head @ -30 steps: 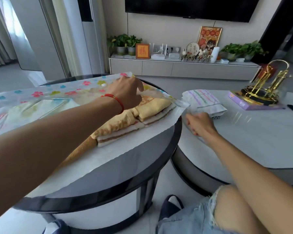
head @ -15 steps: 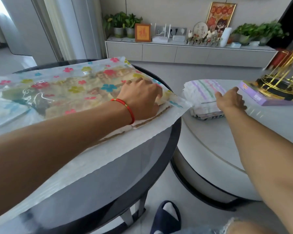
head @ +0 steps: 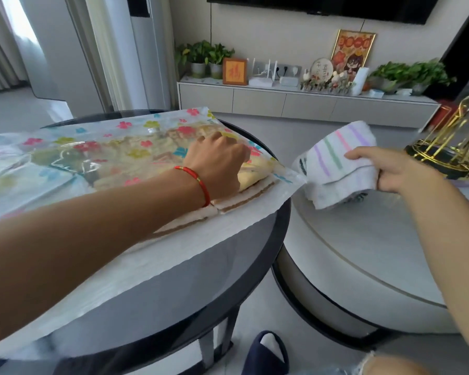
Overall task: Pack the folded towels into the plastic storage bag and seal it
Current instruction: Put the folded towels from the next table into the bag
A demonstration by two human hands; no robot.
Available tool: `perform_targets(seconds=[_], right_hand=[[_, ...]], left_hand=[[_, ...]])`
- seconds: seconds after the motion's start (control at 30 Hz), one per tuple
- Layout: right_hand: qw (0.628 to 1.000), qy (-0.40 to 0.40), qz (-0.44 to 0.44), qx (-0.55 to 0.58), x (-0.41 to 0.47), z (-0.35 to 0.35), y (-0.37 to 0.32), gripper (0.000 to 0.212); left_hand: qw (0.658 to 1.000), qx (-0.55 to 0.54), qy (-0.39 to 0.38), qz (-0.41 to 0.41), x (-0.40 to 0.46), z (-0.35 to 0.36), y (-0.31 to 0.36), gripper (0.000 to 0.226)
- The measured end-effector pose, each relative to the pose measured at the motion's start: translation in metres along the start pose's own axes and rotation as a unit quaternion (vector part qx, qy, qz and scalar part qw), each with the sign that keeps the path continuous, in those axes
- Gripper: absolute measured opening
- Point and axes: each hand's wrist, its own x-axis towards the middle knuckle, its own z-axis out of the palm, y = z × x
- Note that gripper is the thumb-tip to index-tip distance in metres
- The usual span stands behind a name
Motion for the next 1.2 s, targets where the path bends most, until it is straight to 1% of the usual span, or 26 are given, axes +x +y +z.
perform_targets(seconds=[0.03,0.1,0.17,0.23,0.3,0.37,0.47,0.57,0.67,0.77,0.83,0.9,0.93,0.97,1.0,1.07,1.1,1.13,1.2], right_hand=[[0.999,-0.030,-0.016,0.022,-0.018,-0.002,0.002,0.021],[0.995,-0.085,-0.027,0.041,-0.055,-0.007,0.008,0.019],[0.991,-0.128,-0.006,0.036,-0.091,-0.009,0.016,0.028],[0.985,-0.173,0.014,0.022,-0.122,-0.002,0.024,0.043],[0.969,-0.241,0.039,0.029,-0.150,0.020,0.035,0.053],[0.943,-0.322,0.063,0.050,-0.174,0.055,0.047,0.054],[0.901,-0.419,0.088,0.075,-0.201,0.127,0.065,0.049],[0.876,-0.465,0.093,0.088,-0.220,0.211,0.074,0.049],[0.866,-0.480,0.053,0.129,-0.231,0.292,0.073,0.048],[0.856,-0.478,0.053,0.190,-0.241,0.365,0.069,0.050],[0.846,-0.465,0.056,0.256,-0.250,0.407,0.069,0.054],[0.829,-0.429,0.065,0.352,-0.255,0.443,0.074,0.052],[0.828,-0.405,0.071,0.380,-0.258,0.458,0.079,0.052],[0.833,-0.391,0.080,0.382,-0.261,0.471,0.087,0.050],[0.843,-0.388,0.098,0.359,-0.265,0.482,0.095,0.045],[0.868,-0.384,0.139,0.284,-0.274,0.493,0.108,0.027],[0.878,-0.380,0.144,0.252,-0.274,0.494,0.112,0.020],[0.889,-0.369,0.140,0.234,-0.272,0.494,0.113,0.017],[0.899,-0.348,0.124,0.235,-0.270,0.492,0.111,0.018]], left_hand=[[1.000,0.013,0.002,-0.003,-0.007,-0.008,-0.008,0.044],[1.000,0.027,0.003,-0.014,-0.021,-0.025,-0.027,0.045],[0.999,0.030,0.002,-0.030,-0.037,-0.043,-0.045,0.045],[0.998,0.035,-0.001,-0.049,-0.056,-0.059,-0.061,0.042],[0.997,0.038,-0.004,-0.073,-0.076,-0.070,-0.077,0.040],[0.994,0.040,-0.010,-0.101,-0.095,-0.081,-0.092,0.041],[0.988,0.054,-0.042,-0.139,-0.119,-0.100,-0.112,0.041],[0.980,0.066,-0.065,-0.178,-0.137,-0.122,-0.137,0.040],[0.975,0.071,-0.077,-0.197,-0.148,-0.139,-0.159,0.030],[0.974,0.072,-0.078,-0.202,-0.153,-0.146,-0.167,0.011],[0.975,0.072,-0.074,-0.199,-0.153,-0.149,-0.167,0.011],[0.976,0.077,-0.063,-0.193,-0.151,-0.152,-0.169,0.021],[0.977,0.077,-0.058,-0.189,-0.151,-0.153,-0.170,0.026],[0.978,0.077,-0.056,-0.185,-0.150,-0.154,-0.170,0.030],[0.978,0.079,-0.055,-0.182,-0.150,-0.155,-0.170,0.031],[0.979,0.078,-0.058,-0.177,-0.150,-0.155,-0.171,0.032],[0.980,0.077,-0.058,-0.176,-0.150,-0.155,-0.172,0.032],[0.980,0.075,-0.056,-0.174,-0.151,-0.155,-0.171,0.032],[0.981,0.075,-0.054,-0.170,-0.150,-0.154,-0.171,0.033]])
